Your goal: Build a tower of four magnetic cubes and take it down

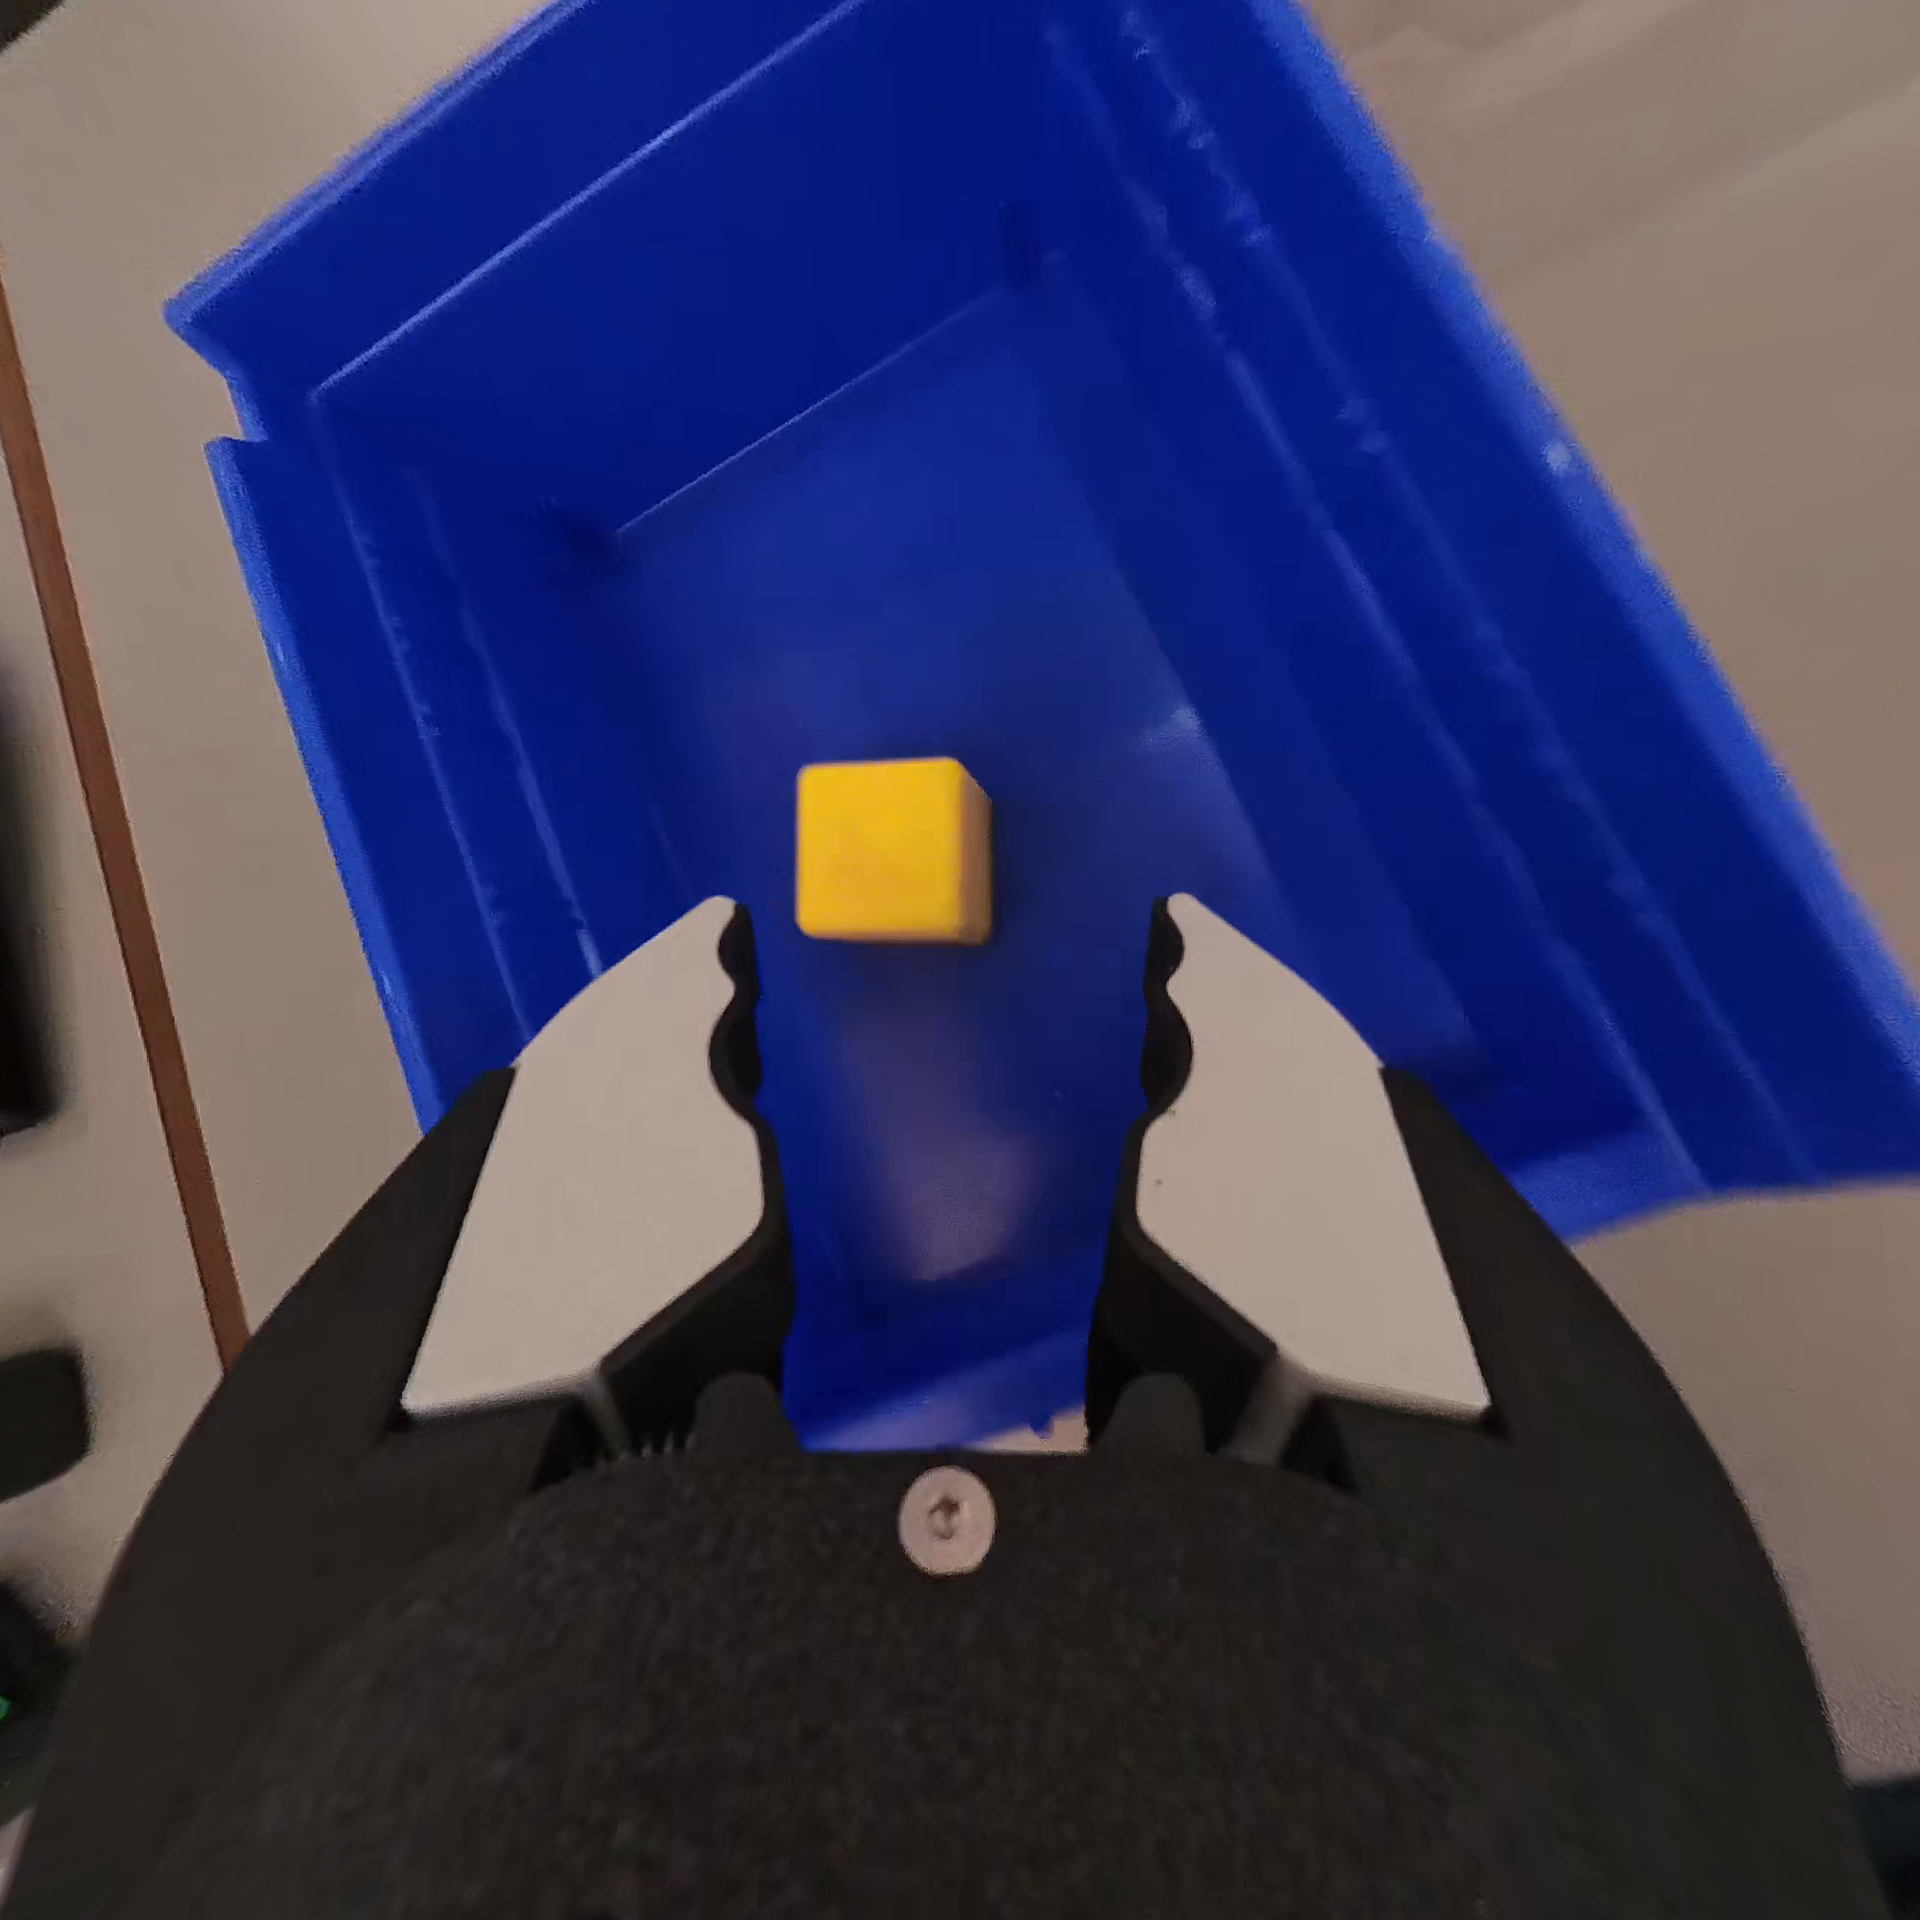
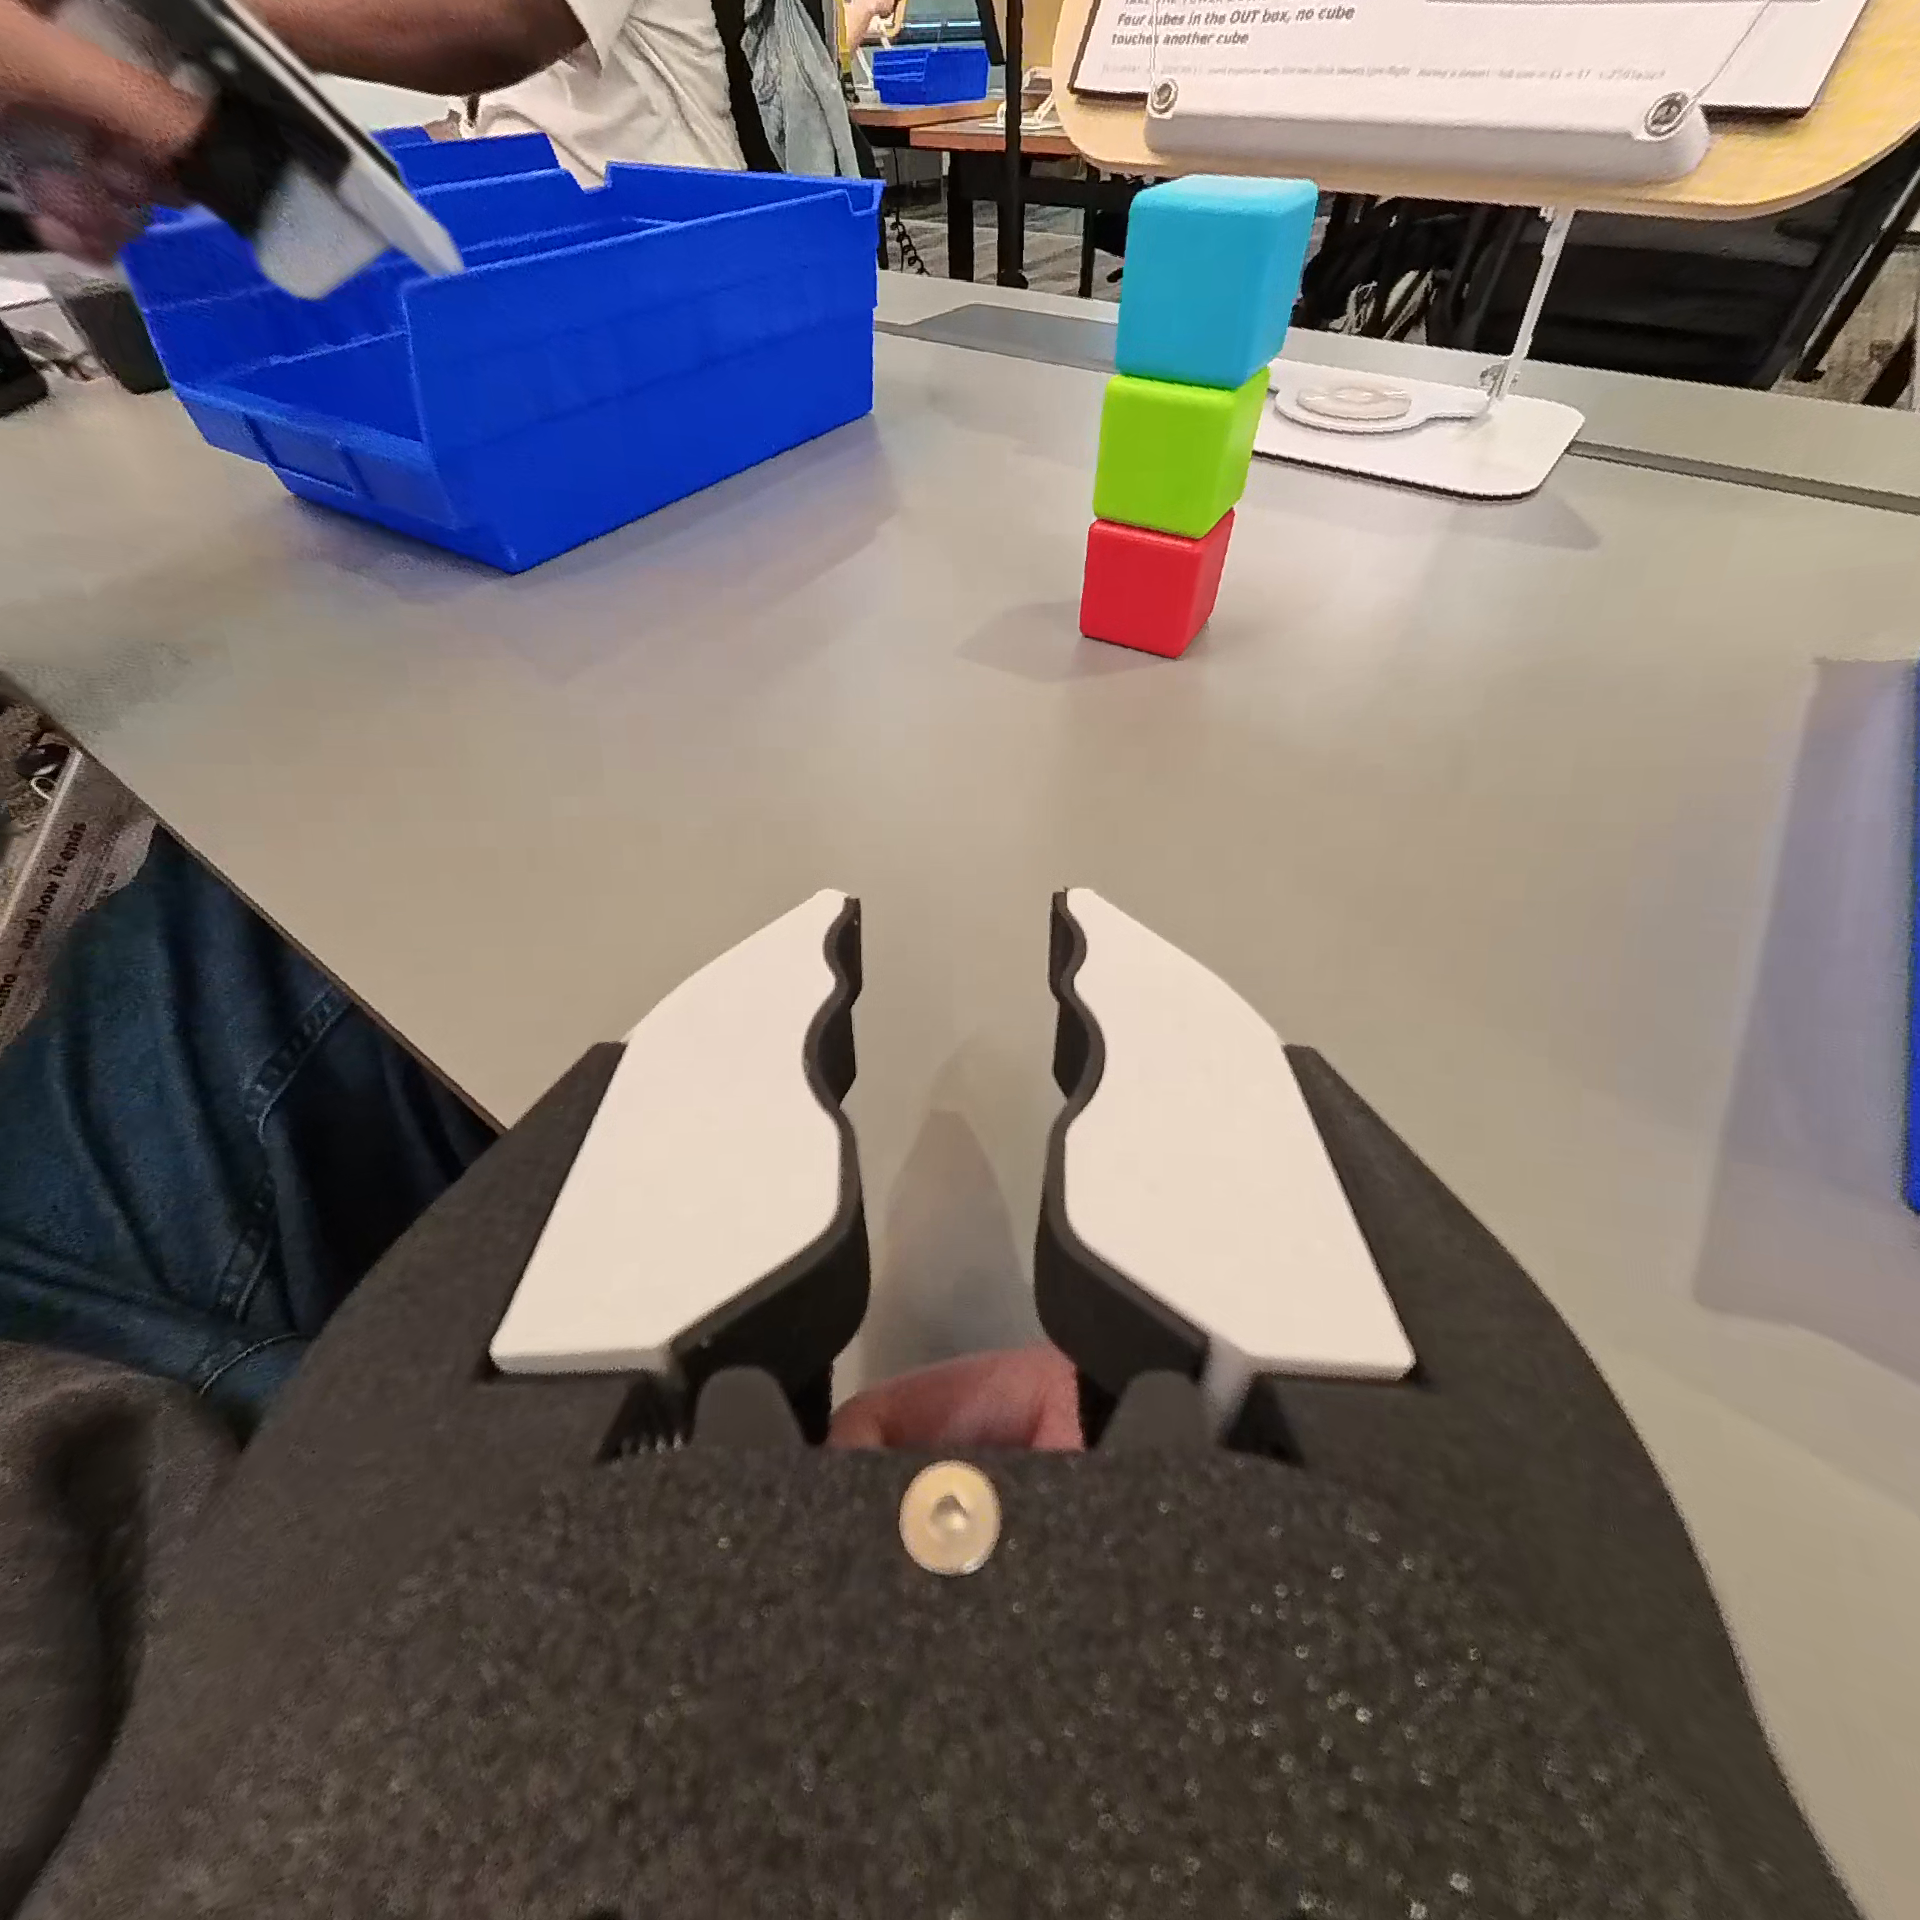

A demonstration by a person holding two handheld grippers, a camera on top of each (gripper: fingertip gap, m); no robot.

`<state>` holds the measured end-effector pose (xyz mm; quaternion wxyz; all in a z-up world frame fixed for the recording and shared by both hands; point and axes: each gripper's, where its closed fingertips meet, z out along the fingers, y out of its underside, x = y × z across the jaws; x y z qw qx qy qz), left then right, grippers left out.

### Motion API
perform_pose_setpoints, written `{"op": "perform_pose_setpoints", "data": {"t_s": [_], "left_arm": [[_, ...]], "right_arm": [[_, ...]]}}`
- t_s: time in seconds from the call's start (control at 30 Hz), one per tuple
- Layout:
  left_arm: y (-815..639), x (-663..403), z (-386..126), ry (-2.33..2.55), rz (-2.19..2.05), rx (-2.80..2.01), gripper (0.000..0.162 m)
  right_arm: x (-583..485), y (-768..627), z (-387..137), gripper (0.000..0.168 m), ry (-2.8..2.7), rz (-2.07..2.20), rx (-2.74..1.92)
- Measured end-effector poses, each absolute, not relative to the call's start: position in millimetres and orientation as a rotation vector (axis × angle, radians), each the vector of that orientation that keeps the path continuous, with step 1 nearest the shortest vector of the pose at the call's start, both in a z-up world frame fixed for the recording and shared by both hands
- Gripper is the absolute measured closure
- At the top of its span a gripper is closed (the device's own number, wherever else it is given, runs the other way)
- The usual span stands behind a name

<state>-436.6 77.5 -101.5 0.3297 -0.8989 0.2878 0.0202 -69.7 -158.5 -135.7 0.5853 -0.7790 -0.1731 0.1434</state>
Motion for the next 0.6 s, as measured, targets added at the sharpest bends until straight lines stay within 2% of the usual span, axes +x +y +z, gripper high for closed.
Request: {"op": "perform_pose_setpoints", "data": {"t_s": [0.13,0.2,0.3,0.37,0.5,0.6], "left_arm": [[116.0,-440.6,-128.2,0.771,0.039,-2.488,0.099],[118.0,-444.1,-147.3,0.802,0.038,-2.594,0.092],[111.0,-455.9,-171.2,0.840,0.105,-2.723,0.091],[107.5,-459.3,-180.1,0.851,0.114,-2.754,0.111],[105.9,-440.2,-162.8,0.833,-0.053,-2.631,0.112],[103.4,-428.0,-121.5,0.817,-0.077,-2.485,0.112]], "right_arm": [[-69.0,-158.9,-135.5,0.134,-0.404,0.337,-1.817],[-69.3,-158.7,-136.1,0.134,-0.406,0.338,-1.819],[-69.8,-158.7,-137.5,0.134,-0.412,0.335,-1.825],[-70.3,-158.8,-137.5,0.134,-0.414,0.336,-1.825],[-71.5,-158.7,-138.5,0.134,-0.419,0.336,-1.828],[-71.7,-158.5,-139.1,0.134,-0.420,0.334,-1.829]]}}
